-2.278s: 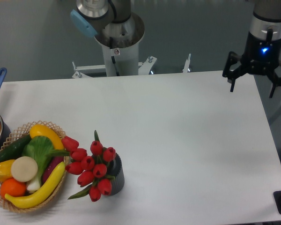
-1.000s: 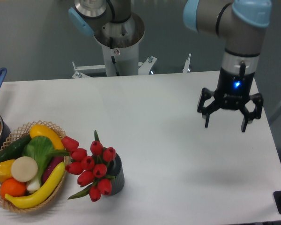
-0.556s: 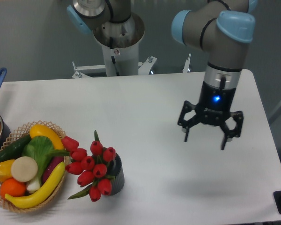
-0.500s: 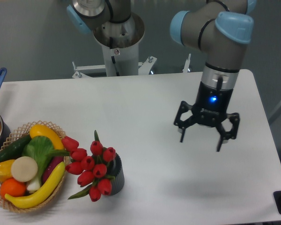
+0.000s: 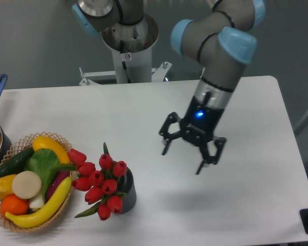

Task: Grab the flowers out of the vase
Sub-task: 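Move the open gripper toward the red tulips in the grey vase, then lower the gripper around the tulip stems above the vase rim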

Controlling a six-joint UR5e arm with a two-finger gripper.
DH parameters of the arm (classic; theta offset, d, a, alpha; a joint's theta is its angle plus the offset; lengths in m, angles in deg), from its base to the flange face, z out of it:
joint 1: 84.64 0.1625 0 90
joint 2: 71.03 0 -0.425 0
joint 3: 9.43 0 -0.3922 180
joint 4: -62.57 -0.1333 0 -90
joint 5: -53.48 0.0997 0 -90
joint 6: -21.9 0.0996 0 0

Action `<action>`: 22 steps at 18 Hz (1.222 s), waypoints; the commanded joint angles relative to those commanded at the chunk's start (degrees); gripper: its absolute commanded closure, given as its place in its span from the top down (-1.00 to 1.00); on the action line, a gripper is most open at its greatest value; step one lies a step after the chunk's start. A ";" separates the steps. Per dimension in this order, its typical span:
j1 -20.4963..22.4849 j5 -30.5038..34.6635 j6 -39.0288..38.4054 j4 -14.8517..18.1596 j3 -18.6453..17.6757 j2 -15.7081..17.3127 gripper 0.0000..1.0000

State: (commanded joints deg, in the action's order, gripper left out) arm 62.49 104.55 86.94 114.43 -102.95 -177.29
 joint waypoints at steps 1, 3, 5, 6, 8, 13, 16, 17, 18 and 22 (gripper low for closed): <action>-0.27 -1.23 0.00 0.00 0.00 0.09 1.00; -0.53 -3.51 0.17 -0.26 -0.96 0.09 1.00; -0.80 -4.31 2.44 -0.35 -1.32 -0.17 1.00; -0.71 -4.75 3.42 -0.26 -1.40 -0.17 1.00; -0.88 -6.33 3.51 -0.18 -1.58 0.00 1.00; -1.85 -6.86 5.97 -0.44 -3.86 -0.09 1.00; -2.55 -6.78 6.24 -0.35 -4.13 0.00 1.00; -2.64 -6.78 6.24 -0.26 -4.22 0.00 1.00; -2.73 -6.78 6.24 -0.26 -4.39 0.09 1.00; -4.75 -6.78 6.15 -0.35 -4.31 -0.61 1.00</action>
State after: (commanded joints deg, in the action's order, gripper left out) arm 57.74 97.77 93.09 114.08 -107.25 -177.90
